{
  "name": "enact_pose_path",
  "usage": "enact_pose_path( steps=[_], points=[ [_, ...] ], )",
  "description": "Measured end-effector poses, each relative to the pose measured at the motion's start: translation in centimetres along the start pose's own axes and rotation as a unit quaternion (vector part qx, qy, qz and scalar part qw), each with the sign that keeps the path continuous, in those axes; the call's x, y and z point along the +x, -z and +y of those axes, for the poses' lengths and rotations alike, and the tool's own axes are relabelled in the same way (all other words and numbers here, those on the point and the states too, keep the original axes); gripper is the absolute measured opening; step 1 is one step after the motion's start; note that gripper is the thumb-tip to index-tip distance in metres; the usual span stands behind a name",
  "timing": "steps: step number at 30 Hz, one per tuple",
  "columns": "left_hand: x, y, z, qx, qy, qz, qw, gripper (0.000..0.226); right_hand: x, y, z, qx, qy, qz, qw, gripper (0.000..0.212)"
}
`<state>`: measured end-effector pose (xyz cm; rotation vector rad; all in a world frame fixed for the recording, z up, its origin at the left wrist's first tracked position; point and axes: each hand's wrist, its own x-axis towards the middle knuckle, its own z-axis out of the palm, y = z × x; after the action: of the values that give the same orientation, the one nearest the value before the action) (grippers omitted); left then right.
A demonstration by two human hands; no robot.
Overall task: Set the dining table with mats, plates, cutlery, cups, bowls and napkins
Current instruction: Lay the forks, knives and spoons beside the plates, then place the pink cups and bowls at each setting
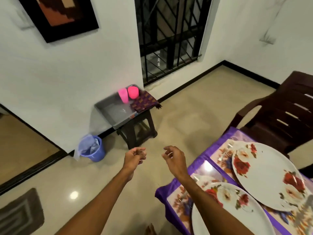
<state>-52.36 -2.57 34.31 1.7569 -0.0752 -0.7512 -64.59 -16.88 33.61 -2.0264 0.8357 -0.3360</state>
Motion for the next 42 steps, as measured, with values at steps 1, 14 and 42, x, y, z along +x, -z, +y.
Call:
enact_pose_path(
  steps=[1, 14, 42],
  points=[
    [1.2, 0.8, 0.8, 0.002, -0.003, 0.001, 1.0, 0.018, 1.4, -0.8, -0.8, -0.005, 0.004, -0.003, 1.0, 0.023],
    [16.3, 9.3, 5.9, 0.006, -0.021, 0.024, 0.999, 0.017, 17.1, -10.8, -7.1, 0.022, 0.003, -0.033, 0.999, 0.028],
    [68.1, 17.9, 10.1, 0.108, 0.068, 0.012, 0.992, 0.069, 62.3, -34.8, -6.2, 0.007, -0.106, -0.118, 0.987, 0.048]
  ],
)
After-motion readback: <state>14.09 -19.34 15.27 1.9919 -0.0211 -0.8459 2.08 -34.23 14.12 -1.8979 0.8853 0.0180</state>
